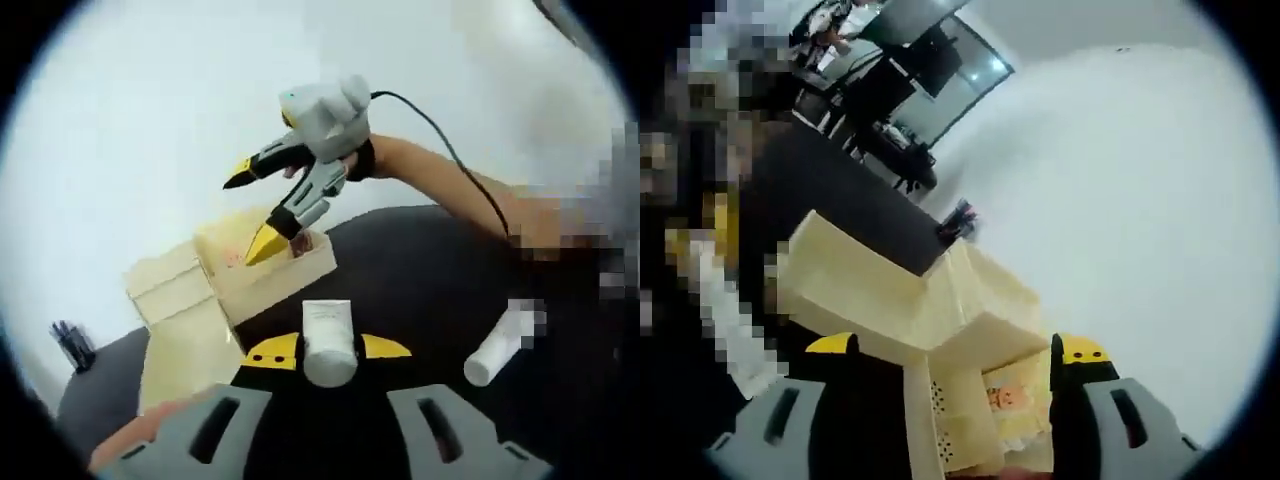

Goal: Open the drawer, pick up the cosmetic bottles from the table one by one, place them into the drawer, release the gripper, close the drawer, and move the gripper away

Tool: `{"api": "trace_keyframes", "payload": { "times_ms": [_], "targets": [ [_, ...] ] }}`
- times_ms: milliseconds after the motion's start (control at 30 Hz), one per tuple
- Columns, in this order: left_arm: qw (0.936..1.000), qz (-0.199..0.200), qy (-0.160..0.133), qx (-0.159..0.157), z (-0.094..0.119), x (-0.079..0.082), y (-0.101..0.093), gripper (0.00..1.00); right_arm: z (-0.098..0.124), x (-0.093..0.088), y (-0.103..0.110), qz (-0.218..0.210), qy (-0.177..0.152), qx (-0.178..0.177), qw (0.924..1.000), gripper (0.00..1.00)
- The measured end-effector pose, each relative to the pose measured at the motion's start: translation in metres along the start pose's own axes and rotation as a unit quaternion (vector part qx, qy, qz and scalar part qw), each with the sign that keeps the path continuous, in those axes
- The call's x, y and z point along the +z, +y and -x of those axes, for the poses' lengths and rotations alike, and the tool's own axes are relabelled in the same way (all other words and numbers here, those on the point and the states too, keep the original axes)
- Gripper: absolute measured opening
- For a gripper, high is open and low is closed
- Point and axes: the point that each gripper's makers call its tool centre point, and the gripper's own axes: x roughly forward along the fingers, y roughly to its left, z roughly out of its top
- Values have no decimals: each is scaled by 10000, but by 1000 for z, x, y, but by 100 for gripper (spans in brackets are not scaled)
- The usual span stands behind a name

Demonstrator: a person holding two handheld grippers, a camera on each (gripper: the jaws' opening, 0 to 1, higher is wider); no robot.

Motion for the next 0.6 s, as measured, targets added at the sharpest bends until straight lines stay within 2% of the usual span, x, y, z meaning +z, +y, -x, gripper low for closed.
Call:
{"api": "trace_keyframes", "payload": {
  "times_ms": [67, 167, 233, 367, 467, 533, 600],
  "targets": [
    [9999, -134, 84, -58, 6, 2, 1, 16, 5, 11, 13, -250, -304, 407, 9984, 73],
    [9979, -591, 251, -114, 17, 5, 3, 16, 11, 29, 31, -333, -682, 900, 9930, 73],
    [9973, -671, 265, -145, 22, 9, 2, 16, 15, 39, 44, -392, -887, 1226, 9877, 72],
    [9938, -1020, 401, -195, 30, 14, -2, 16, 21, 46, 66, -387, -1036, 1780, 9778, 68],
    [9866, -1496, 615, -212, 34, 14, -10, 16, 30, 52, 86, -516, -1185, 2388, 9624, 65],
    [9817, -1744, 733, -220, 35, 14, -8, 16, 38, 57, 105, -547, -1286, 2849, 9483, 62],
    [9756, -2019, 816, -283, 39, 14, -12, 16, 42, 59, 118, -605, -1277, 3171, 9378, 61]
  ]
}}
